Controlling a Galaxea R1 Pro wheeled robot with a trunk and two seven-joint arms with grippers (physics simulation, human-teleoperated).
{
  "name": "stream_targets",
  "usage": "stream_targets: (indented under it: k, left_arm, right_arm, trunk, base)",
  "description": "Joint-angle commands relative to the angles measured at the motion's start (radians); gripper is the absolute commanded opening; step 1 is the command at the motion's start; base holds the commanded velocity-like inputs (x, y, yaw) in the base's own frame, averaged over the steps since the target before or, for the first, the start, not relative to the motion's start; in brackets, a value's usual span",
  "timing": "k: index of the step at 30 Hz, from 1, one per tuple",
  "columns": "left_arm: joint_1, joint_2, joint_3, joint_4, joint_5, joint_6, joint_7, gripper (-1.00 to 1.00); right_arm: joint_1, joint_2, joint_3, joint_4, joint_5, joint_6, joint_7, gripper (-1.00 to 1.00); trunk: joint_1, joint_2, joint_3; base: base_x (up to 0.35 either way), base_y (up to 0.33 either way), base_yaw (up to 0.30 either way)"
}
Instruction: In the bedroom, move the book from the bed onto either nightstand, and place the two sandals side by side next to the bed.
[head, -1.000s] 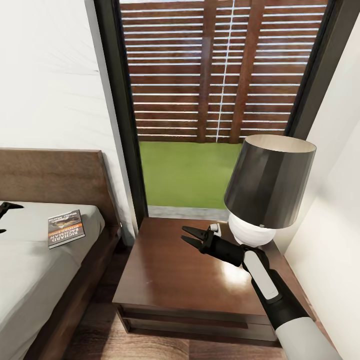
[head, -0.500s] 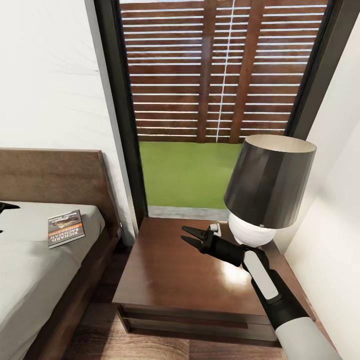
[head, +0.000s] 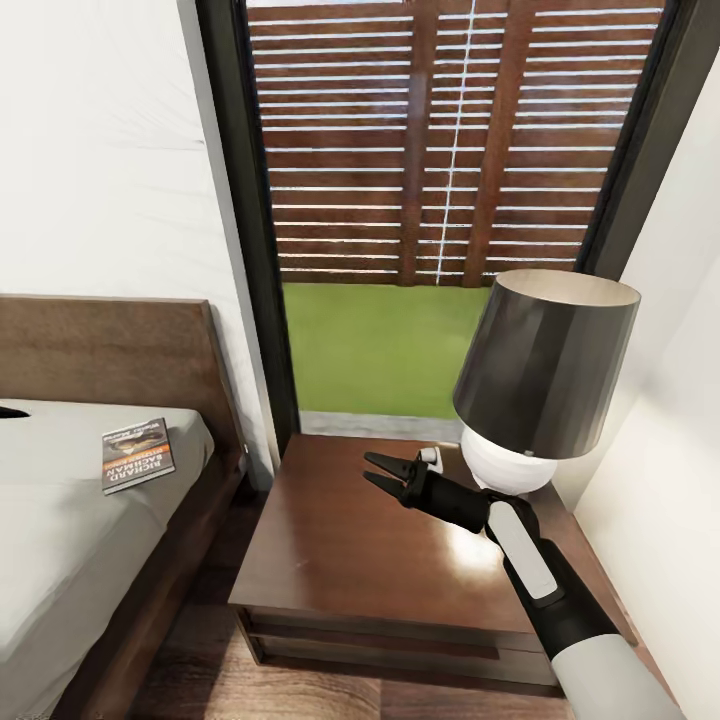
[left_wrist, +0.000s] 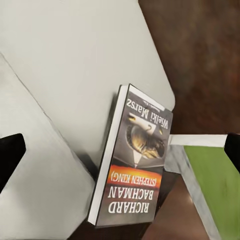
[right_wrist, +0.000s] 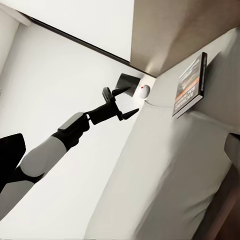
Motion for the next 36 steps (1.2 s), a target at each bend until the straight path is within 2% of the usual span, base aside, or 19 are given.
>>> stream_targets:
  k: [1,20,36]
  left_arm:
    - [-0.001,0.002,0.005,0.0,-0.01,0.004,-0.006,1.0]
    - [-0.001,0.005,0.006,-0.01,-0.009,0.009,-0.006,1.0]
    - [-0.001,-0.008,0.003,-0.125,-0.01,0.059,-0.006,1.0]
  right_arm:
    - [-0.001,-0.001,0.001,0.0,-0.003,0.004,0.0,1.0]
    - [-0.001,-0.001,0.002,0.0,-0.004,0.004,0.002,1.0]
    - [0.0,-0.001,0.002,0.0,-0.005,0.004,0.004,1.0]
  trunk:
    - [0.0,0.0,-0.001]
    - [0.0,0.0,-0.001]
    - [0.0,0.0,-0.001]
  base:
    - [0.0,0.0,0.162]
    - [0.0,0.0,0.241]
    - [0.0,0.0,0.258]
